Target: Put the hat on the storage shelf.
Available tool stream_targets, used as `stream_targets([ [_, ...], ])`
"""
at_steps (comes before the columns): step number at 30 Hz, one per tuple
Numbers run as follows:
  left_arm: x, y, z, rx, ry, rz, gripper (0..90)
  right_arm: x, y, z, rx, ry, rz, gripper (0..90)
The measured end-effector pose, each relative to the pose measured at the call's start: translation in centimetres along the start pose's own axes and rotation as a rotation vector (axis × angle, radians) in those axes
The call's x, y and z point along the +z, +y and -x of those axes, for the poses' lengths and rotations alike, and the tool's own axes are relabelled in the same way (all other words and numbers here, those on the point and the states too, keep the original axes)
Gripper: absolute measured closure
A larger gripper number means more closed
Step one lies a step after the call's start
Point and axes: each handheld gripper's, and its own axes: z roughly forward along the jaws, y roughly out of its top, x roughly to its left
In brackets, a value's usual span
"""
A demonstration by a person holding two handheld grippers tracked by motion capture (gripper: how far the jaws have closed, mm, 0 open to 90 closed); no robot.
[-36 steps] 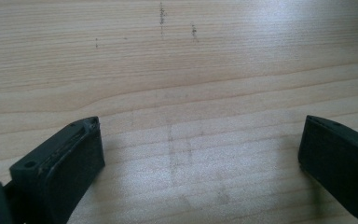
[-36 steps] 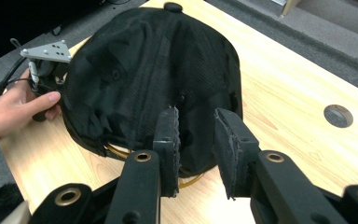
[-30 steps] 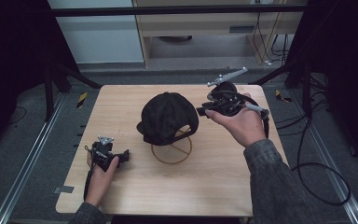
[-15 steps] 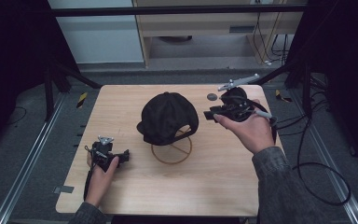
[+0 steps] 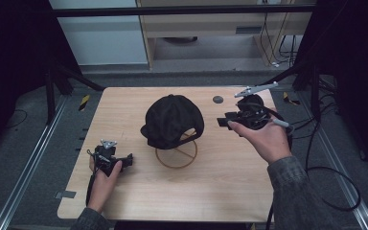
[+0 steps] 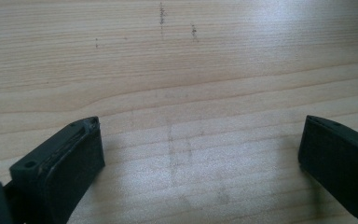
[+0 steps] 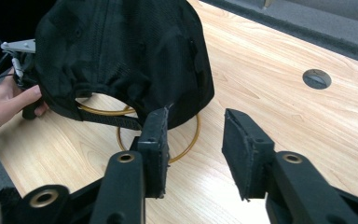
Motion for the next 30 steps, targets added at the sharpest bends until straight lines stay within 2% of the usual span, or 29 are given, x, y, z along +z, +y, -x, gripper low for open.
stream_targets([
  [13, 0.0, 0.0, 0.0, 0.0, 0.0, 0.0, 0.0, -0.7, -1.3, 0.8, 0.037, -0.014, 0.011, 51.1],
  [17, 0.0, 0.0, 0.0, 0.0, 0.0, 0.0, 0.0, -0.8, -1.6, 1.0, 0.035, -0.019, 0.016, 49.5],
  [24, 0.0, 0.0, 0.0, 0.0, 0.0, 0.0, 0.0, -1.0, -2.1, 1.2, 0.049, -0.027, 0.021, 41.4],
  [29, 0.0, 0.0, 0.0, 0.0, 0.0, 0.0, 0.0, -1.1, -2.7, 1.4, 0.053, -0.048, 0.03, 30.2],
  [30, 0.0, 0.0, 0.0, 0.0, 0.0, 0.0, 0.0, -1.1, -2.7, 1.4, 0.053, -0.048, 0.03, 30.2],
])
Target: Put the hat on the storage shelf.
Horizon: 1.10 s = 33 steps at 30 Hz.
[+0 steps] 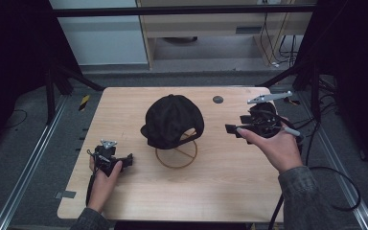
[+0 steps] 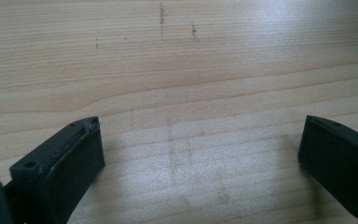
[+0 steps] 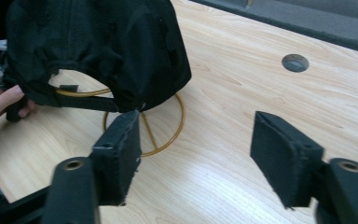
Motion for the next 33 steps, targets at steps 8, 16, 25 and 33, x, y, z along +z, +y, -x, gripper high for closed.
stream_targets([
  [8, 0.0, 0.0, 0.0, 0.004, -0.001, -0.003, 0.0, 0.1, -1.5, 0.7, 0.028, -0.06, 0.007, 9.0],
  [16, 0.0, 0.0, 0.0, 0.003, -0.002, -0.001, 0.0, 0.2, -3.7, 1.2, 0.027, -0.072, 0.019, 6.1],
  [25, 0.0, 0.0, 0.0, 0.003, -0.001, -0.001, 0.0, 1.0, -6.9, 1.2, 0.032, -0.077, 0.006, 8.8],
  [33, 0.0, 0.0, 0.0, 0.003, -0.002, -0.001, 0.0, 2.7, -9.4, 1.1, 0.041, -0.081, -0.012, 10.7],
])
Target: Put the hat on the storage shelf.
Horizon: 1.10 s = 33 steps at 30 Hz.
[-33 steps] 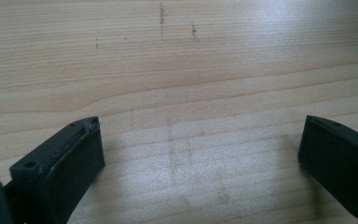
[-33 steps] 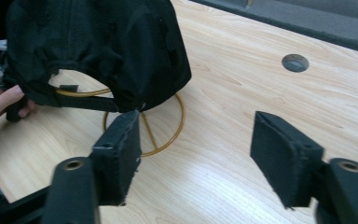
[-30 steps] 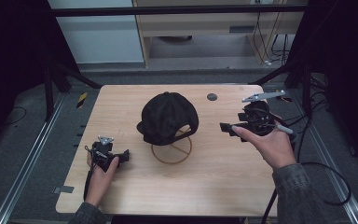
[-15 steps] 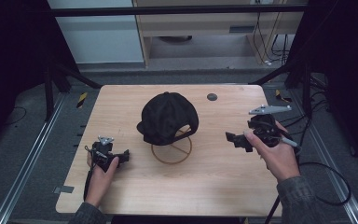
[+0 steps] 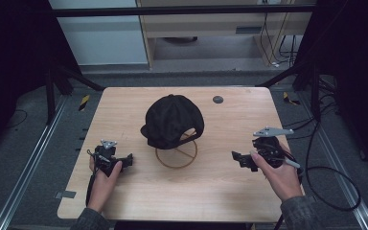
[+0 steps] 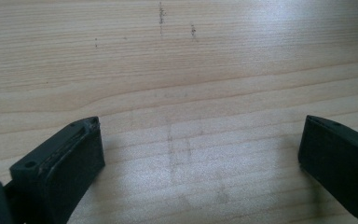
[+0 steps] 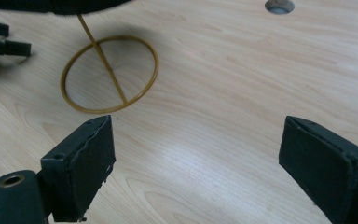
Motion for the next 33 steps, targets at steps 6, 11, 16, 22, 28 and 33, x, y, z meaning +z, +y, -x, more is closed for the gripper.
stream_targets([
  [6, 0.0, 0.0, 0.0, 0.0, 0.0, 0.0, 0.0, 1.1, -1.3, 0.1, -0.001, -0.007, -0.01, 11.2],
  [11, 0.0, 0.0, 0.0, 0.002, 0.0, -0.002, 0.0, 2.2, -2.5, 0.0, 0.001, -0.008, -0.025, 11.7],
  [16, 0.0, 0.0, 0.0, 0.0, 0.0, 0.0, 0.0, 3.5, -3.7, -0.4, -0.008, 0.002, -0.047, 12.0],
  [22, 0.0, 0.0, 0.0, 0.0, 0.0, 0.0, 0.0, 4.5, -4.6, -0.7, -0.016, 0.001, -0.066, 12.1],
  [28, 0.0, 0.0, 0.0, 0.0, 0.0, 0.0, 0.0, 5.6, -5.5, -1.1, -0.018, 0.006, -0.081, 12.1],
  [33, 0.0, 0.0, 0.0, 0.0, 0.0, 0.0, 0.0, 6.5, -6.1, -1.2, -0.014, 0.0, -0.089, 12.1],
])
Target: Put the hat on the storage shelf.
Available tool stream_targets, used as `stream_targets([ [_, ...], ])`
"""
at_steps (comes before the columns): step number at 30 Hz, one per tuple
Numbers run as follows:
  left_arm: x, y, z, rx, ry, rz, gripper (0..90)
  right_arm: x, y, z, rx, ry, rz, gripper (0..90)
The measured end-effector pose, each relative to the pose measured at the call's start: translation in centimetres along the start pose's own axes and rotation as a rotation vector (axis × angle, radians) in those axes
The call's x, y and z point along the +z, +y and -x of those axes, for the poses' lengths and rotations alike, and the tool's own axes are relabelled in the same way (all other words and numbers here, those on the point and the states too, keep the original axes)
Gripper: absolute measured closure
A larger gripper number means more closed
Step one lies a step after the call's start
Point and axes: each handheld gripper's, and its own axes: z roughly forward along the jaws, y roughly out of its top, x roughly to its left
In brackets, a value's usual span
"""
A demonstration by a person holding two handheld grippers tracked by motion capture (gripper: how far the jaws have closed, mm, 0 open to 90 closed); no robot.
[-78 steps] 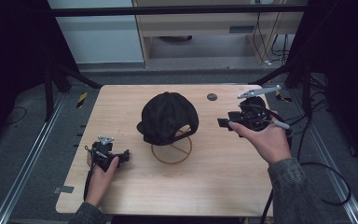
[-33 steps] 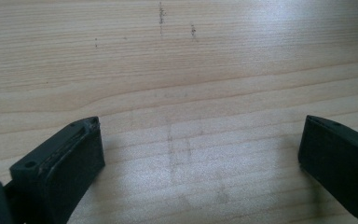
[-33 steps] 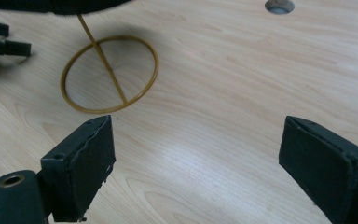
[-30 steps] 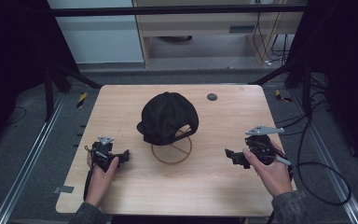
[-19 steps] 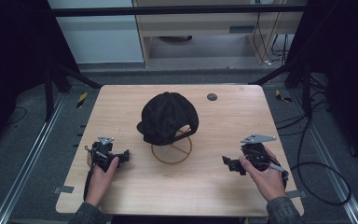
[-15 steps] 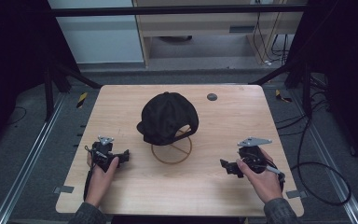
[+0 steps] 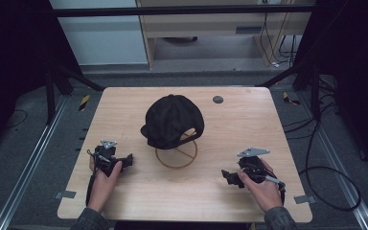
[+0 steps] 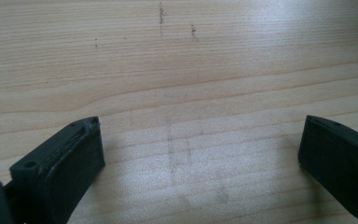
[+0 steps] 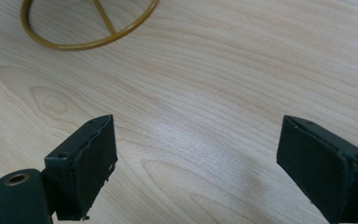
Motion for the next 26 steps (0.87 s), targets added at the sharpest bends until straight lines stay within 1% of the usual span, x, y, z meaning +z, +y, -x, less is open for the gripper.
stream_targets([
  [1, 0.0, 0.0, 0.0, 0.001, 0.0, 0.0, 0.0, 0.6, -0.2, -0.1, 0.002, -0.007, -0.003, 12.1],
  [2, 0.0, 0.0, 0.0, 0.0, 0.0, 0.0, 0.0, 0.9, -0.4, -0.2, 0.006, -0.008, -0.004, 12.1],
  [3, 0.0, 0.0, 0.0, 0.0, 0.0, 0.0, 0.0, 1.2, -0.4, -0.2, 0.005, -0.018, -0.005, 12.1],
  [8, 0.0, 0.0, 0.0, 0.0, 0.0, 0.0, 0.0, 2.4, -0.6, -0.3, 0.014, -0.038, -0.002, 12.0],
  [9, 0.0, 0.0, 0.0, 0.0, 0.0, 0.0, 0.0, 2.9, -0.7, -0.4, 0.006, -0.059, -0.001, 11.8],
  [10, 0.0, 0.0, 0.0, 0.0, 0.0, 0.0, 0.0, 2.9, -0.7, -0.4, 0.006, -0.059, -0.001, 11.8],
  [12, 0.0, 0.0, 0.0, 0.003, 0.0, -0.002, 0.0, 3.5, -0.8, -0.5, 0.0, -0.084, 0.007, 11.4],
  [13, 0.0, 0.0, 0.0, 0.003, 0.0, -0.002, 0.0, 3.5, -0.8, -0.5, 0.0, -0.084, 0.007, 11.4],
  [14, 0.0, 0.0, 0.0, 0.001, -0.001, 0.0, 0.0, 3.8, -0.8, -0.4, -0.004, -0.09, 0.011, 11.4],
  [15, 0.1, 0.1, 0.0, 0.005, -0.006, 0.0, 0.0, 4.2, -0.9, -0.5, -0.003, -0.105, 0.012, 10.7],
  [16, 0.1, 0.1, 0.0, 0.005, -0.006, 0.0, 0.0, 4.2, -0.9, -0.5, -0.003, -0.105, 0.012, 10.7],
  [17, 0.2, 0.2, 0.0, 0.01, -0.009, 0.0, 0.0, 4.4, -0.9, -0.6, -0.018, -0.122, 0.022, 9.8],
  [21, 0.3, 0.3, -0.2, 0.013, -0.012, 0.0, 0.0, 4.7, -1.1, -0.6, -0.025, -0.122, 0.053, 7.2],
  [26, 0.4, 0.4, -0.3, 0.015, -0.016, 0.001, 0.0, 4.7, -1.2, -0.6, -0.025, -0.124, 0.059, 7.2],
])
